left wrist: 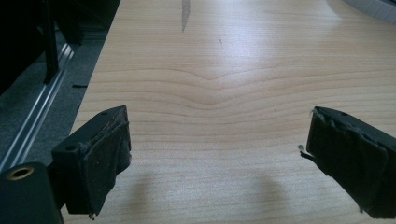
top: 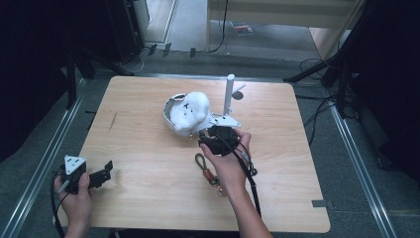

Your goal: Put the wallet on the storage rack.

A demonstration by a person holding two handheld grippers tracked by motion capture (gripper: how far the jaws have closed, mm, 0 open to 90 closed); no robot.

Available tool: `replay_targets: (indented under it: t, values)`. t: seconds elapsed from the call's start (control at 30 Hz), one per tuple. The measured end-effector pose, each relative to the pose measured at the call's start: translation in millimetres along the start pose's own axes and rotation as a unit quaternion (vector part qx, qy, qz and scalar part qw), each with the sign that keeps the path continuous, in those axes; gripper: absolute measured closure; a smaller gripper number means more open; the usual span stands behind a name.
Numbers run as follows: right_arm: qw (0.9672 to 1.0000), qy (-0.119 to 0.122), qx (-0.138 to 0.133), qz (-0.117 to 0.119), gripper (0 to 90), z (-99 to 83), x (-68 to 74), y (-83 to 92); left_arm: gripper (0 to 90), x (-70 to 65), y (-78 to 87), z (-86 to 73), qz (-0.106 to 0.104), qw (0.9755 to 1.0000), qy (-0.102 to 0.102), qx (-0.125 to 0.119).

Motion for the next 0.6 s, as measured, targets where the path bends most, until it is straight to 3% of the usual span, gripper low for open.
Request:
replay_targets:
  t: [0.6]
  values:
    - [0.9964,0.064,0.044,0.034,36.9,-17.7,-7.8,11.3,6.9,0.4,0.0,0.0,0.0,1.0,0.0,0.001]
Point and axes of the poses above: each handheld gripper's, and its own axes: y roughly backward along the jaws, z roughly out of its top, x roughly to its left, the point moved 1 cm from there along -y, roughly forward along the jaws, and after that the axes turned 11 degrees about -z, right-handed, at the moved point
